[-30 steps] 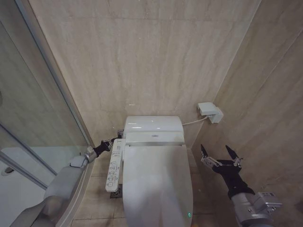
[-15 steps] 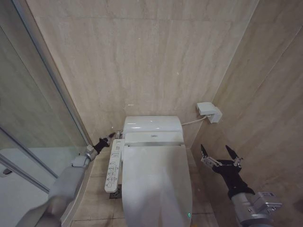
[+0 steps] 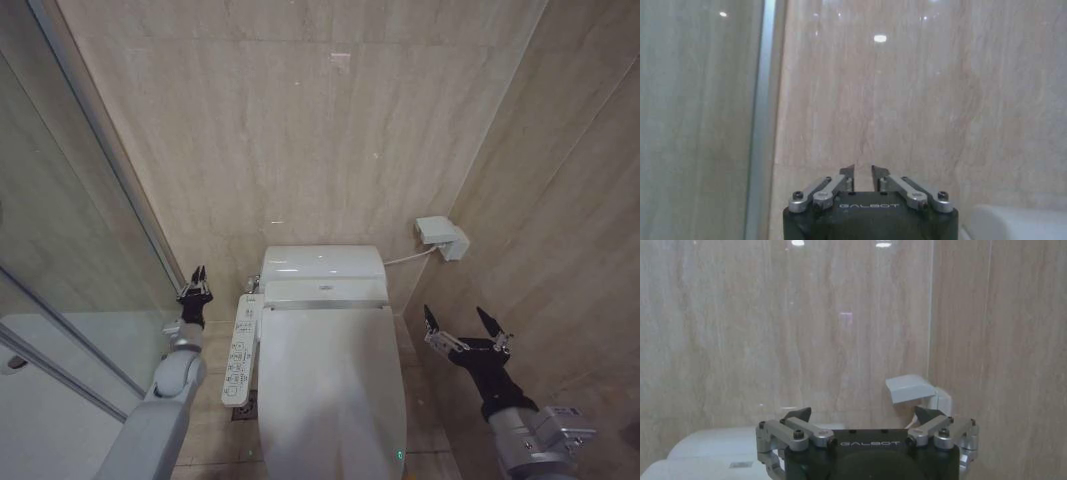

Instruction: Open the toilet lid, clean the toilet bowl with a toilet brush, close the toilet lid, and flush.

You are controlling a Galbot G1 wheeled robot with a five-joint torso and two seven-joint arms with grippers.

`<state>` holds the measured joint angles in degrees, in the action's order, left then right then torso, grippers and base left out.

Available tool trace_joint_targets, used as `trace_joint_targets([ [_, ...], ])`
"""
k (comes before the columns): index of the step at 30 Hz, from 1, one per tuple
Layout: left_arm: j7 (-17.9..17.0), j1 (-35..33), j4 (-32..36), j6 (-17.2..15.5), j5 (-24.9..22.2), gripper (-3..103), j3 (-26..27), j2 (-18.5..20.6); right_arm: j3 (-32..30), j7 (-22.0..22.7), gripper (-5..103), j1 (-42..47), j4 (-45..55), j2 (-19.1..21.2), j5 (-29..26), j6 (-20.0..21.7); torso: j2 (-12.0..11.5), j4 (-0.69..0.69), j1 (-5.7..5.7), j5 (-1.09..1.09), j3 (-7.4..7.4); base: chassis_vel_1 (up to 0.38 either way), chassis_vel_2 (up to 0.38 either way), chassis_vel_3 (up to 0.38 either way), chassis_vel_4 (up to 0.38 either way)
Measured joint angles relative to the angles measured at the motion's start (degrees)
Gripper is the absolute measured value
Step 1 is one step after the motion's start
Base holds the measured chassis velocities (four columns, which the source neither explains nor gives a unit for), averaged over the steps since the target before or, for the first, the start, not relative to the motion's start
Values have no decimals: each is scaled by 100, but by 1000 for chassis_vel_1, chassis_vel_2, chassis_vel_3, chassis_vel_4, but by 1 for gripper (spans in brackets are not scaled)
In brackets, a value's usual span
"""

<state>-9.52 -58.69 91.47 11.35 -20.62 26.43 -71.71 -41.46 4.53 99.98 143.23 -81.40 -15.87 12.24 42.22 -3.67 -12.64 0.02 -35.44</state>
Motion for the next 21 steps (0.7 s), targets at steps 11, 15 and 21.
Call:
trace_joint_targets([
  [11,-13,-2013,1936,-569,-42,60,856,-202,1,-1,100,0,0,0,0,0,0,0,0,-1,0,0,0,0,0],
  [15,-32,-2641,2366,-534,187,60,838,-441,0,-2,100,0,1,0,0,0,0,0,0,-2,0,0,0,0,0],
  [21,-99,-3399,2935,-526,558,87,743,-661,0,-1,100,0,1,0,0,0,0,1,0,-1,0,0,0,0,0],
])
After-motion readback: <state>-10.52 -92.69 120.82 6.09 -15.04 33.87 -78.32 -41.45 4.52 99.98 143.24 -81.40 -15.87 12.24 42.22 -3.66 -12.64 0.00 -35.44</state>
